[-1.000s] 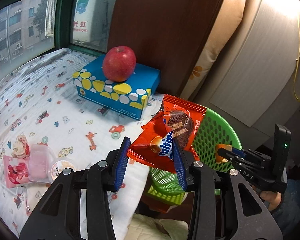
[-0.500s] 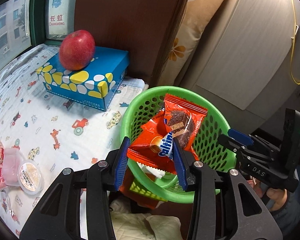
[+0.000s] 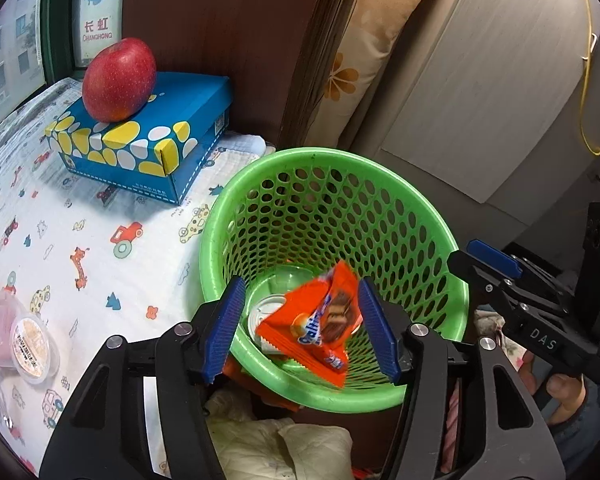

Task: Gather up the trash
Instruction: 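Carry both items over the green wastebasket and open both tools to drop them, then move the left tool to the pink wrapper while the right tool approaches the jelly cup, then grasp the pink Frizzi wrapper with the left tool while the right grasps the jelly cup, then drop the jelly cup into the wastebasket with the right tool while the left holds the wrapper, then open the left tool to drop the pink wrapper into the wastebasket, then move the left tool back over the bed to the clear plastic box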

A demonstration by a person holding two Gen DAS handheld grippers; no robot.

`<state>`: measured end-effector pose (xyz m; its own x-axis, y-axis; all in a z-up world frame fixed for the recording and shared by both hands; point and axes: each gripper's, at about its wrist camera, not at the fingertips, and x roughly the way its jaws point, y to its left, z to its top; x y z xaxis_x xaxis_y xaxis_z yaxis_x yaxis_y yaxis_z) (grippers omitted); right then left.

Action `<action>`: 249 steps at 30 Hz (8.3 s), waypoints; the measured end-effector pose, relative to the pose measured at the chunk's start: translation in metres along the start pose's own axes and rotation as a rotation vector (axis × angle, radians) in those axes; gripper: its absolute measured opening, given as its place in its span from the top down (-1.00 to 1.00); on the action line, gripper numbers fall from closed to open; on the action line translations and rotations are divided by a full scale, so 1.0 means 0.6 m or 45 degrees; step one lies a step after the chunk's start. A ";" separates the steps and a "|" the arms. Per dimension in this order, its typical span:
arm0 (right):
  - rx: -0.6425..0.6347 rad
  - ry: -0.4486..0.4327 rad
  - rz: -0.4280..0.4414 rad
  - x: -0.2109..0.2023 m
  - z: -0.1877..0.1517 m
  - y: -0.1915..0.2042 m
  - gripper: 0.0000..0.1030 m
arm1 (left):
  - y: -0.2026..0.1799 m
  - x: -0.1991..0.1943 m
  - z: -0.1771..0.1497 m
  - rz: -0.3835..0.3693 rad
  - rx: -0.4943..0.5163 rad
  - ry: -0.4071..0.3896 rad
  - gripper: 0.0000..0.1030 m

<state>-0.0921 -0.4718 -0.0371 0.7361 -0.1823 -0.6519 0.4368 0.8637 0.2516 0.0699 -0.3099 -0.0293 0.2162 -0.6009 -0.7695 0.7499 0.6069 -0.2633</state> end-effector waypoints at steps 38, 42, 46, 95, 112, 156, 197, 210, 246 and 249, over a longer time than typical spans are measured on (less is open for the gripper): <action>-0.361 0.138 0.326 0.076 -0.037 0.312 -0.36 | 0.426 -0.249 -0.174 0.560 -0.674 -0.199 -0.18; -0.401 0.167 0.353 0.091 -0.046 0.346 -0.39 | 0.468 -0.253 -0.181 0.554 -0.726 -0.191 -0.18; -0.432 0.191 0.377 0.105 -0.050 0.373 -0.39 | 0.498 -0.246 -0.180 0.532 -0.759 -0.178 -0.18; -0.681 0.454 0.428 0.324 -0.104 0.574 -0.30 | 0.517 -0.287 -0.167 0.377 -0.728 -0.265 0.81; -0.685 0.394 0.490 0.254 -0.103 0.564 -0.22 | 0.485 -0.370 -0.167 0.406 -0.710 -0.376 0.81; -0.287 0.132 0.050 0.098 0.019 0.126 -0.22 | 0.117 -0.207 0.040 0.059 -0.230 -0.274 0.81; -0.075 0.073 -0.017 0.067 0.020 -0.010 -0.38 | 0.024 0.012 0.039 0.029 -0.164 0.008 0.46; -0.148 0.069 0.065 0.055 0.015 0.061 -0.42 | 0.111 -0.065 -0.007 0.151 -0.276 -0.062 0.18; -0.456 0.241 0.416 0.165 -0.018 0.383 -0.46 | 0.606 -0.208 -0.185 0.722 -1.315 -0.061 -0.47; -0.461 0.254 0.430 0.175 -0.020 0.395 -0.46 | 0.619 -0.196 -0.187 0.738 -1.347 -0.039 -0.47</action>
<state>0.0824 -0.2810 -0.0543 0.6765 0.1962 -0.7098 -0.0397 0.9722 0.2309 0.2528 0.0446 -0.1021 0.3768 -0.1014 -0.9207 -0.3436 0.9078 -0.2405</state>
